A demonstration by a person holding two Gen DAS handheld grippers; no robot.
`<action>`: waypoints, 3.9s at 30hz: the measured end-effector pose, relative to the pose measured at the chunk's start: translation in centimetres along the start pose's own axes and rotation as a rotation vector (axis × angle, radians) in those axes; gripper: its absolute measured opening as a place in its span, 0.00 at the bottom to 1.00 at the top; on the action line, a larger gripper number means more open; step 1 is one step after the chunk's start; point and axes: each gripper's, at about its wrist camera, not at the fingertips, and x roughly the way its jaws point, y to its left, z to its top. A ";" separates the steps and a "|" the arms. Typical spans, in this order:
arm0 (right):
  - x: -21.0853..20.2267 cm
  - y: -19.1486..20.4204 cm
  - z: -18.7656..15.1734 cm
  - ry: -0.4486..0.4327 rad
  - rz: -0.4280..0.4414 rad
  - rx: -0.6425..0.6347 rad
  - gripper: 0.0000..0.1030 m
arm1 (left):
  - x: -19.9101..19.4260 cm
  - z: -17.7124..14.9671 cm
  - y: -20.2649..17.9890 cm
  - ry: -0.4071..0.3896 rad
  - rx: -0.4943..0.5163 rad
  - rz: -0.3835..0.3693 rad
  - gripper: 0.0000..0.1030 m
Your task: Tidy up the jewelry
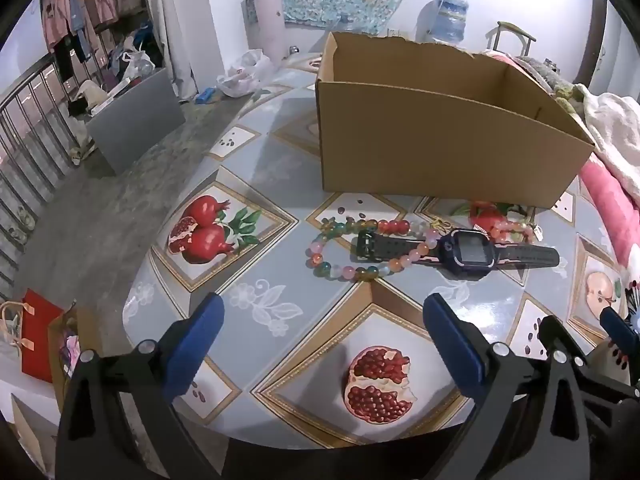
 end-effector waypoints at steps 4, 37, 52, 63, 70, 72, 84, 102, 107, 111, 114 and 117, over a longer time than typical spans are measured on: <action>0.3 0.0 0.1 0.002 0.001 -0.001 0.93 | 0.1 -0.1 -0.1 0.011 0.000 -0.002 0.95; -0.6 0.9 0.0 -0.047 -0.033 -0.031 0.93 | 0.2 -0.3 1.7 0.019 -0.041 -0.010 0.95; -0.5 1.1 0.2 -0.042 -0.028 -0.034 0.93 | 0.2 -0.3 1.8 0.019 -0.045 -0.010 0.95; -0.3 1.4 0.4 -0.041 -0.025 -0.043 0.93 | 0.1 -0.4 1.9 0.019 -0.046 -0.011 0.95; -0.3 1.6 0.5 -0.040 -0.025 -0.047 0.93 | 0.2 -0.3 1.9 0.020 -0.045 -0.011 0.95; -0.3 1.6 0.4 -0.040 -0.024 -0.046 0.93 | 0.1 -0.4 1.9 0.019 -0.046 -0.011 0.95; -0.3 1.7 0.4 -0.039 -0.025 -0.046 0.93 | 0.1 -0.3 2.0 0.020 -0.045 -0.011 0.95; -0.3 1.6 0.4 -0.039 -0.024 -0.047 0.93 | 0.1 -0.3 2.0 0.020 -0.045 -0.010 0.95; -0.2 1.6 0.4 -0.036 -0.023 -0.046 0.93 | 0.1 -0.3 2.0 0.022 -0.045 -0.010 0.95; 0.1 1.6 0.3 -0.027 -0.019 -0.043 0.93 | 0.1 -0.5 2.2 0.029 -0.042 -0.006 0.95; 0.6 1.6 0.3 -0.012 -0.012 -0.039 0.93 | 0.4 -0.7 2.3 0.041 -0.036 -0.002 0.95; 1.1 1.4 0.3 0.005 -0.004 -0.035 0.93 | 0.8 -0.7 2.1 0.055 -0.030 0.006 0.95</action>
